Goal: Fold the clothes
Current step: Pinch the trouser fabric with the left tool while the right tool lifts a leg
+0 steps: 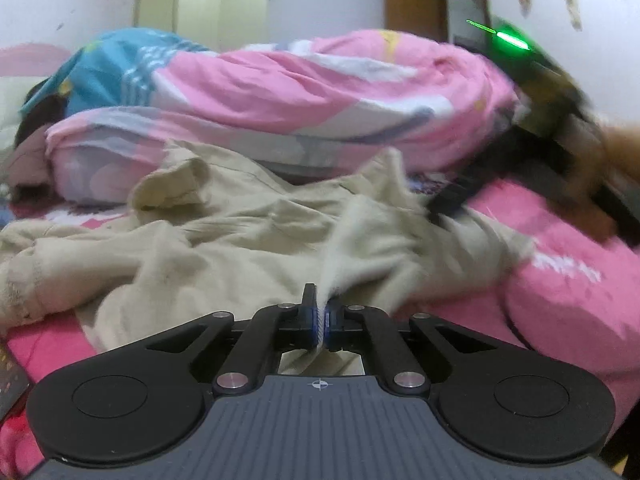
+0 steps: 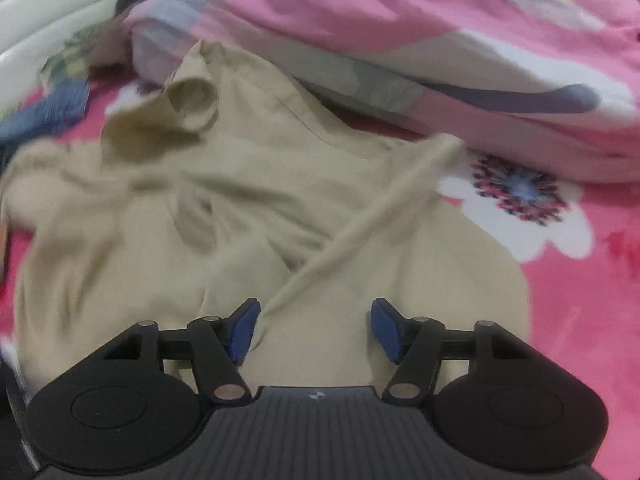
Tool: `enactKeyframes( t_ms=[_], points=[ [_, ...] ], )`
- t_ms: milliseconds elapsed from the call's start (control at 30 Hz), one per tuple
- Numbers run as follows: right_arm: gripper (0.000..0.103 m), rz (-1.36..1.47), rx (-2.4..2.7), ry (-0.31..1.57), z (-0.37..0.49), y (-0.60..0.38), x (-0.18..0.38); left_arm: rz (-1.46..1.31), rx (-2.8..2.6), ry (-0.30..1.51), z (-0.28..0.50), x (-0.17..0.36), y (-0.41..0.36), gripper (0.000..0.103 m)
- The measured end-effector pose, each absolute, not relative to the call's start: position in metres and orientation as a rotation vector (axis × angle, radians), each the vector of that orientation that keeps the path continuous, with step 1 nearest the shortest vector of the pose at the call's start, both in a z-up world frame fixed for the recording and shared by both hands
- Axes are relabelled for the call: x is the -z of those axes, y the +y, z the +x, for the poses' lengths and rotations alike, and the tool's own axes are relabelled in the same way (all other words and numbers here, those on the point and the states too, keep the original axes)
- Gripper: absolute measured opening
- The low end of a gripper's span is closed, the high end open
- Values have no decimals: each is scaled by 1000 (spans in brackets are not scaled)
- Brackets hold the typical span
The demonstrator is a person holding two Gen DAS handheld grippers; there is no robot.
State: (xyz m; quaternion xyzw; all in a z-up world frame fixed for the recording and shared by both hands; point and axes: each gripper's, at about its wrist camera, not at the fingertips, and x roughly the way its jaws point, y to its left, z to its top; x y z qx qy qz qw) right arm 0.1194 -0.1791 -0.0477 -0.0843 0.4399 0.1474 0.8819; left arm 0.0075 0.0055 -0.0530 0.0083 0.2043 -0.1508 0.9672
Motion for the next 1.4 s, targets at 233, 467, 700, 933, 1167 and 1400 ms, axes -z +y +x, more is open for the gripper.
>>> enactKeyframes(
  t_ms=[233, 467, 700, 933, 1167, 1400],
  points=[
    [11, -259, -286, 912, 88, -220, 28, 53, 285, 384, 4, 56, 12, 2],
    [6, -640, -38, 741, 127, -249, -22, -17, 261, 392, 2, 57, 38, 1],
    [6, -905, 154, 582, 229, -269, -54, -42, 301, 388, -1, 53, 49, 1],
    [9, -722, 181, 709, 310, -304, 12, -21, 317, 443, 1, 57, 34, 3],
    [47, -449, 150, 918, 292, -363, 84, -40, 319, 478, 3, 58, 32, 40],
    [90, -29, 20, 815, 176, -423, 2, -65, 311, 498, -2, 60, 24, 56]
  ],
)
